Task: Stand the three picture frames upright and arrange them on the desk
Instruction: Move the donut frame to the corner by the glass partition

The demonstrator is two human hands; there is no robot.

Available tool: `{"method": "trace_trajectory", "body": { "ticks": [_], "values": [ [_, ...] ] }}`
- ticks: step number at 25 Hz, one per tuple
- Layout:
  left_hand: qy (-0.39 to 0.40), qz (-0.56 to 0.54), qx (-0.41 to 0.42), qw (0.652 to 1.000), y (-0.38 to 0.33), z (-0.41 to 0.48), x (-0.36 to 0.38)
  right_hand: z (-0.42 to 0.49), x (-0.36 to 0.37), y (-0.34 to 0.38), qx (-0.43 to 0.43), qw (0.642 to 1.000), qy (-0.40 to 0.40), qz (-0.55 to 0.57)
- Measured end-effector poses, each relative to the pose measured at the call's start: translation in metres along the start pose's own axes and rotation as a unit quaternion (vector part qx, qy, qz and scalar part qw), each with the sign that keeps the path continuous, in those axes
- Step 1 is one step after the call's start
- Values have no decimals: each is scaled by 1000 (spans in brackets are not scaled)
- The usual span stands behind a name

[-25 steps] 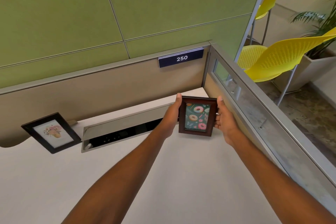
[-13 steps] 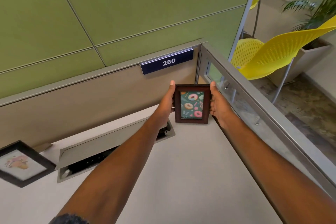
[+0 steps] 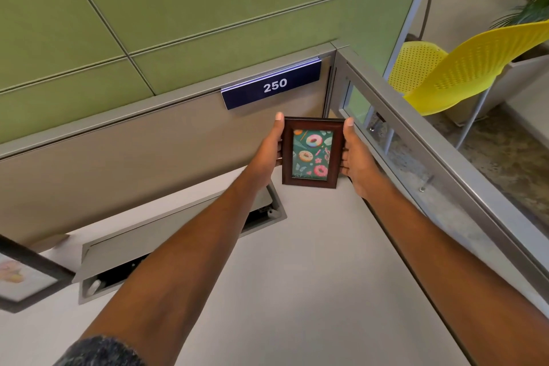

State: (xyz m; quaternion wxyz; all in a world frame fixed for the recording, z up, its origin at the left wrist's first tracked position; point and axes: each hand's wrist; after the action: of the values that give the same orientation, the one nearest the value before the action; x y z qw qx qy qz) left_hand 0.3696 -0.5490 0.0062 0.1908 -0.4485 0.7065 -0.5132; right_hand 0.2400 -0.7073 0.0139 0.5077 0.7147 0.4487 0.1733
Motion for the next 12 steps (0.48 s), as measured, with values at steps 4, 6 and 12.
{"method": "trace_trajectory", "body": {
  "ticks": [4, 6, 12],
  "values": [
    [10, 4, -11, 1000, 3, -5, 2, -1, -2, -5, 5, 1000, -4, 2],
    [8, 13, -1, 1000, 4, -12, 5, -2, -3, -8, -10, 1000, -7, 7],
    [-66, 138, 55, 987, 13, -43, -9, -24, -4, -16, -42, 999, 0, 1]
  ]
}}
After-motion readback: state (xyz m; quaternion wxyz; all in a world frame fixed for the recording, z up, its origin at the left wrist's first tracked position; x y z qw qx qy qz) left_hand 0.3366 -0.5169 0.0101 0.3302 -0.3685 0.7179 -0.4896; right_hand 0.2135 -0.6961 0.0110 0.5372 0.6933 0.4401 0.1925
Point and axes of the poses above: each hand's wrist, its own z-axis towards the middle knuckle, its own x-axis out of the palm, y = z × x, and after that the axes turned 14 degrees about -z, right-handed
